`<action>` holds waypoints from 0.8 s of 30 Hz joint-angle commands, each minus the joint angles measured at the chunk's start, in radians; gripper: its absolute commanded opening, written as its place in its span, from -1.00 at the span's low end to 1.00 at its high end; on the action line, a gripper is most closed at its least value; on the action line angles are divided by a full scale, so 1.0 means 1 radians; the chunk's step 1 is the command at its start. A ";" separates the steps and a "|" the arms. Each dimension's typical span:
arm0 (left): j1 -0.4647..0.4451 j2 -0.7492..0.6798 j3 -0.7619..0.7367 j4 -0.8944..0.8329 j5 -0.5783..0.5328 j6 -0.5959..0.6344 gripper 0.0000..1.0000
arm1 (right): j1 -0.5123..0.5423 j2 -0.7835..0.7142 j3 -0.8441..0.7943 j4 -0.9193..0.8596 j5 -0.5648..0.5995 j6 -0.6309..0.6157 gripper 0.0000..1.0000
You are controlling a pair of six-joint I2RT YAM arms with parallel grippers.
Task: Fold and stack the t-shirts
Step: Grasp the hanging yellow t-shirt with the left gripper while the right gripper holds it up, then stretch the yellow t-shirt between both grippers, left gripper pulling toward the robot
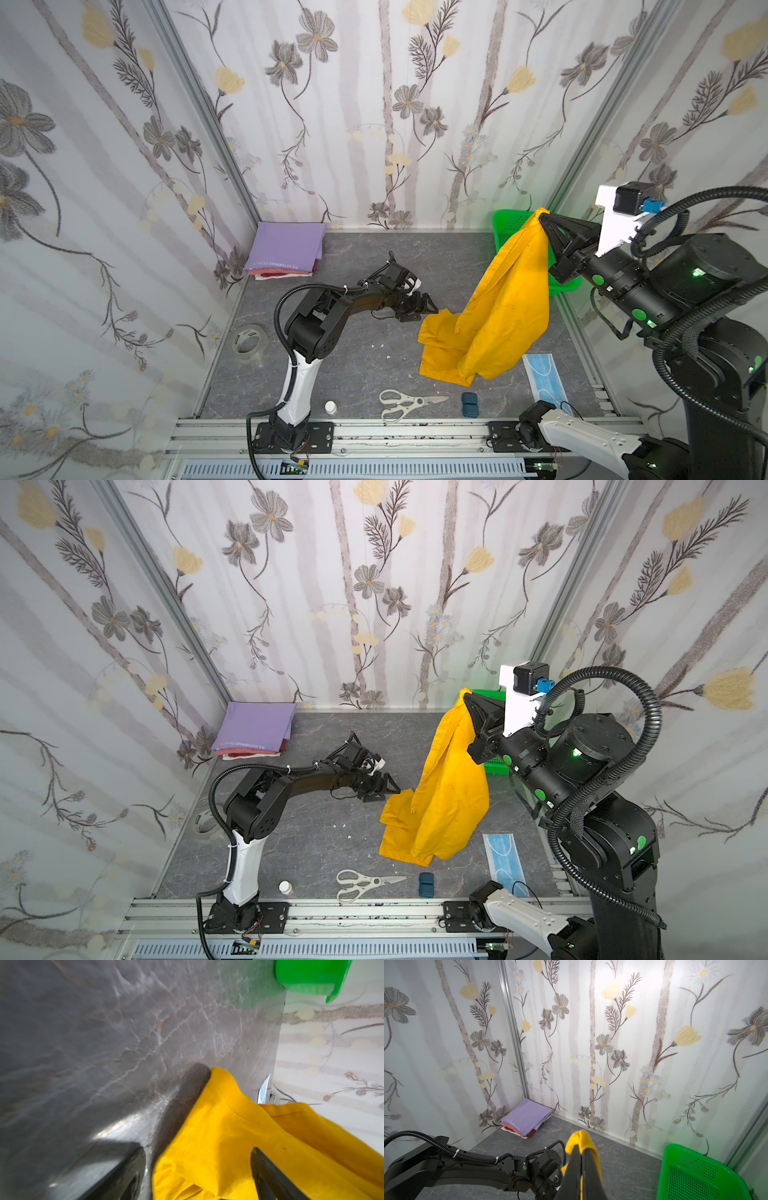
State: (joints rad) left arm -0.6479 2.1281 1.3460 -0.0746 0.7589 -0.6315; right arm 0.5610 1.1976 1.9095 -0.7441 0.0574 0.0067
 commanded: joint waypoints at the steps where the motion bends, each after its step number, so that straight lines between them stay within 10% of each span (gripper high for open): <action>1: -0.018 0.029 -0.006 -0.075 -0.021 0.004 0.20 | -0.004 0.013 0.003 0.047 -0.017 -0.013 -1.00; 6: -0.009 0.010 0.000 -0.040 -0.065 -0.025 -1.00 | -0.006 0.013 -0.008 0.051 -0.017 -0.006 -1.00; 12: 0.158 -0.302 -0.053 -0.055 -0.244 -0.037 -1.00 | -0.096 0.034 -0.092 0.076 -0.055 0.030 -1.00; 24: 0.443 -0.635 0.330 -0.513 -0.385 0.211 -1.00 | -0.481 0.193 -0.254 0.305 -0.444 0.147 -1.00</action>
State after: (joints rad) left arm -0.2230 1.5188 1.6398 -0.4484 0.4118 -0.5011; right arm 0.0944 1.3785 1.6581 -0.5907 -0.2592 0.1219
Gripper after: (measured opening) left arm 0.048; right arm 0.048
